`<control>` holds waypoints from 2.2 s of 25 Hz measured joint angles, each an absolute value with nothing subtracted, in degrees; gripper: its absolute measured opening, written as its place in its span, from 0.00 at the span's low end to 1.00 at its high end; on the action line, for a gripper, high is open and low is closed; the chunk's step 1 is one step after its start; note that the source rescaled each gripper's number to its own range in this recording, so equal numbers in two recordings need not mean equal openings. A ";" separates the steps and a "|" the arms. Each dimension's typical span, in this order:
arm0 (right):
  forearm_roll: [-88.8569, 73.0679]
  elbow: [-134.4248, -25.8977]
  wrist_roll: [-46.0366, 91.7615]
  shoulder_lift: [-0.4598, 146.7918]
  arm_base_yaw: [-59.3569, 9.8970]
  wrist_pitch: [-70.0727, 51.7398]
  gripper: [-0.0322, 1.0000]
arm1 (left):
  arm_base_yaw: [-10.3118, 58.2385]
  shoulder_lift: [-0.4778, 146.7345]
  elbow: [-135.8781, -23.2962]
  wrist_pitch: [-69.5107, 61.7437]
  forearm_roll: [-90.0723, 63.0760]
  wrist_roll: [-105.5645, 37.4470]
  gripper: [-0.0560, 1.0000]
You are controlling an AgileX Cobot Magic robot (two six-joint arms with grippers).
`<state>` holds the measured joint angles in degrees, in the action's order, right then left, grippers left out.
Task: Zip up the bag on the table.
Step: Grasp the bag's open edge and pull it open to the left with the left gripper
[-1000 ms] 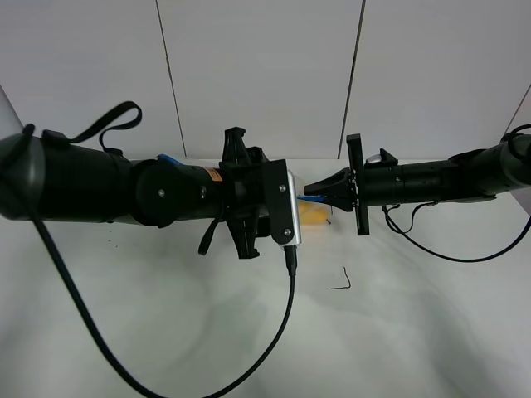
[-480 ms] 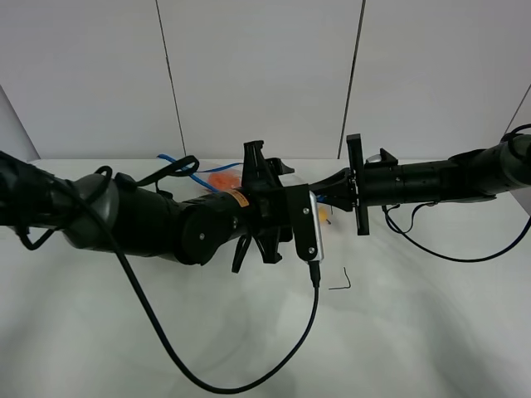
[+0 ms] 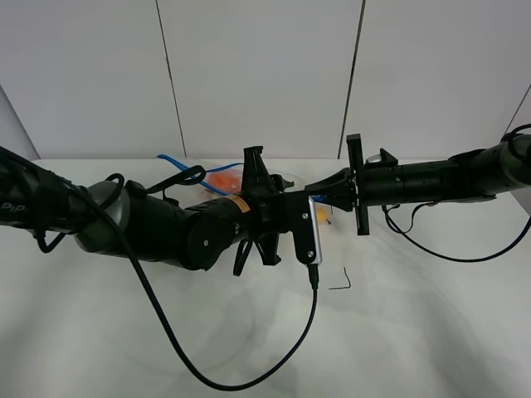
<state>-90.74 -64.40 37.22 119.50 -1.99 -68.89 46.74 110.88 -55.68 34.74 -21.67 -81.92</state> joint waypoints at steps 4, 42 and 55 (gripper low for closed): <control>-90.74 -64.40 37.22 119.50 -1.99 -68.89 0.04 | 46.74 110.88 -55.68 34.74 -21.41 -81.92 0.48; -90.96 -64.40 37.06 119.50 -1.99 -68.89 0.04 | 47.66 110.88 -53.50 39.29 -13.82 -77.88 0.25; -90.96 -64.40 37.02 119.50 -1.99 -68.89 0.04 | 47.66 110.88 -52.47 42.46 -13.72 -77.82 0.25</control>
<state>-90.96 -64.40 37.02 119.50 -1.99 -68.89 47.66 110.88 -52.47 42.46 -13.72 -77.82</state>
